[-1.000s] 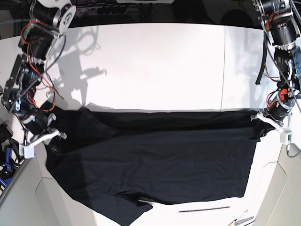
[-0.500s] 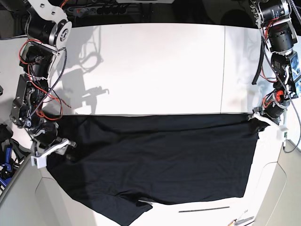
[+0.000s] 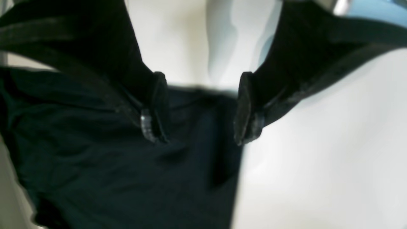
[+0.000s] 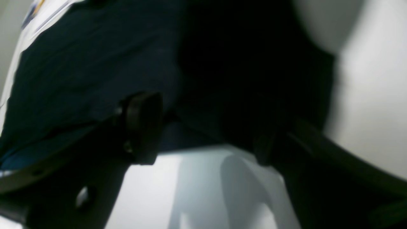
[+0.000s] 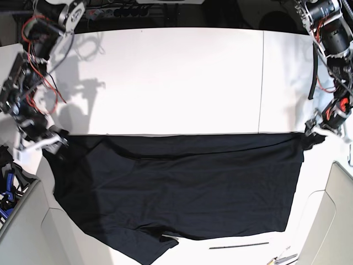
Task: Fold the T-shirt properly
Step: 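Lift the shirt with both grippers and drag it toward the robot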
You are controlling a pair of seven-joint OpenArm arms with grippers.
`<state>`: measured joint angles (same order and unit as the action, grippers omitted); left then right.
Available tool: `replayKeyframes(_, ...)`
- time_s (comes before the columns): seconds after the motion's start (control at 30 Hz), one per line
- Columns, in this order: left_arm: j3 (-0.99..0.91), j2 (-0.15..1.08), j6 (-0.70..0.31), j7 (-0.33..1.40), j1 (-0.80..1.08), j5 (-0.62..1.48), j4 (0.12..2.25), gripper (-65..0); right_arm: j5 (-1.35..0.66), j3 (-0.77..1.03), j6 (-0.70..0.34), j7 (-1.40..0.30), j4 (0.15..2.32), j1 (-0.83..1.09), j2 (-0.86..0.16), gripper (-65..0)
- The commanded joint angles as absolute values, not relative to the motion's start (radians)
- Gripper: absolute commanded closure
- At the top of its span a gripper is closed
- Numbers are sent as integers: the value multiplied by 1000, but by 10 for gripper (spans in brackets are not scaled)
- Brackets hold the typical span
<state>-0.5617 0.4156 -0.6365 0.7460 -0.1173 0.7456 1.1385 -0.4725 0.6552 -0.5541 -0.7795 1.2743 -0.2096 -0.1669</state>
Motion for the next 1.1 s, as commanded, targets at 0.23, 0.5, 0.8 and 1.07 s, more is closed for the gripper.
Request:
replayKeyframes(0.23,-575,415,-648,699,-108,785,1153,-349,-522,755,-545,-720,1251,-185,-245,-423)
replayKeyframes(0.5,-570,356,-613,606,-108,700,1146,-409,-482,731,-495,-650,1083,-197,-304,-423)
replayKeyframes(0.8,-471,341,-476,496,-119,545,1145,-409,-501,683,-511,-631,1064,-227,-280,-423)
replayKeyframes(1.07,-398,328,-380,445,-119,485,1145,-408,-445,569,-442,-579,978,-304,-279,-422)
